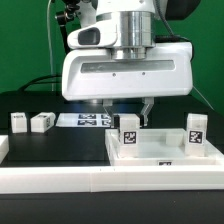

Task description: Assemble square table

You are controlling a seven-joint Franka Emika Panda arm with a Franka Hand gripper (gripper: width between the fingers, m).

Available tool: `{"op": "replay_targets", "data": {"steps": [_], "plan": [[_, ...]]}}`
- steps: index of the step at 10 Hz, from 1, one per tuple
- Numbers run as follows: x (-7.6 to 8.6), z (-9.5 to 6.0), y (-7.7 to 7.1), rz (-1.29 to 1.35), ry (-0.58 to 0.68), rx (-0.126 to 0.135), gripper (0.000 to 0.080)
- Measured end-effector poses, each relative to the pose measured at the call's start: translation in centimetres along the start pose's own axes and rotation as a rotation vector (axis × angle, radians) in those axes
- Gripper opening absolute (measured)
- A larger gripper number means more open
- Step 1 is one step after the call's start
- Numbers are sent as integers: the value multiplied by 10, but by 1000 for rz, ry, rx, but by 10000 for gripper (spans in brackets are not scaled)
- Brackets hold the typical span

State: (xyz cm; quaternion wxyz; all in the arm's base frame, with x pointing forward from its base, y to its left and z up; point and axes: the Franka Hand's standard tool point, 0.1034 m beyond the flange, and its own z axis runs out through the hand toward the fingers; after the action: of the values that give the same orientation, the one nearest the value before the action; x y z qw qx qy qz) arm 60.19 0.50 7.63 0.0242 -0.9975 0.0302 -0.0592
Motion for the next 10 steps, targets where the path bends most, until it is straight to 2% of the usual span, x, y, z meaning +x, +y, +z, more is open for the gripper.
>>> {"op": "replay_targets", "data": {"steps": [2, 4, 8, 9, 10], "plan": [[0, 0, 0, 177, 2, -1, 290], [-1, 0, 4, 318, -1, -13, 290], [-2, -2, 16, 491, 1, -45, 294], [-2, -2, 17, 478, 1, -45, 295], [-2, -2, 17, 478, 1, -44, 379]]}}
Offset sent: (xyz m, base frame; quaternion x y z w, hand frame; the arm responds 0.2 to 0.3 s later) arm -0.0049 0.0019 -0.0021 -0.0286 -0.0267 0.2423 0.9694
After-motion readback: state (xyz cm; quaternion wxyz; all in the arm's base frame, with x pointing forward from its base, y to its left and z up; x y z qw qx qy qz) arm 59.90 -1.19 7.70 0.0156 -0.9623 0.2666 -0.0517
